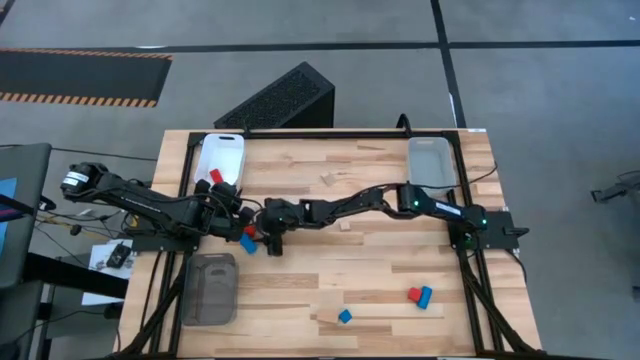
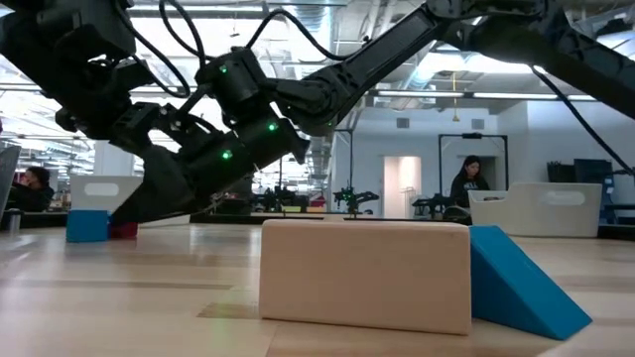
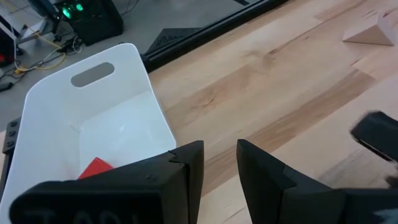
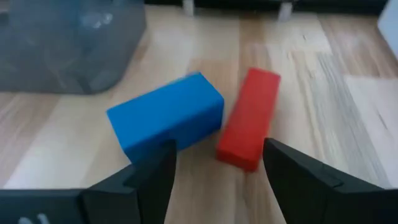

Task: Sort & place blocks by color
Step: Put the top red block into the white bin

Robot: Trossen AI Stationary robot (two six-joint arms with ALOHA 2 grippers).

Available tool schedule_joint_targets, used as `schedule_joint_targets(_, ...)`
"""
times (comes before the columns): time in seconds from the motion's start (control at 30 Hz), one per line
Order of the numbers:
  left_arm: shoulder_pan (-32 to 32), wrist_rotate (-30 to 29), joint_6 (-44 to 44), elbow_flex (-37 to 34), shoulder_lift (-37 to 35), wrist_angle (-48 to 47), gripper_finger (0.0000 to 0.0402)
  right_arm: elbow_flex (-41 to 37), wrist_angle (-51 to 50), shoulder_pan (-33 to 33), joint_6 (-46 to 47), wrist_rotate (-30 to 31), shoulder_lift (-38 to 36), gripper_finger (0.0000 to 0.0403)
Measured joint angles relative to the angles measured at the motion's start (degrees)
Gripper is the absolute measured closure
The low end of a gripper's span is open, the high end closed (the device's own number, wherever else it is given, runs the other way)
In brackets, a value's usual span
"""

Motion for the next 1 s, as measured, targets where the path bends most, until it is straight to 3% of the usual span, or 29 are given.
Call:
schedule_joint_targets(0.2,0.0,0.0,-0.2,0.0,0.0,0.0,0.0314,0.0,1.6,0.5,-0.6,3.8,0.0,0.0137)
schedule_joint_targets(1.0,0.0,-0.3,-0.4,0.0,0.0,0.0,0.0314,0.6,3.5,-0.4,0.9,3.1,1.8,0.0137)
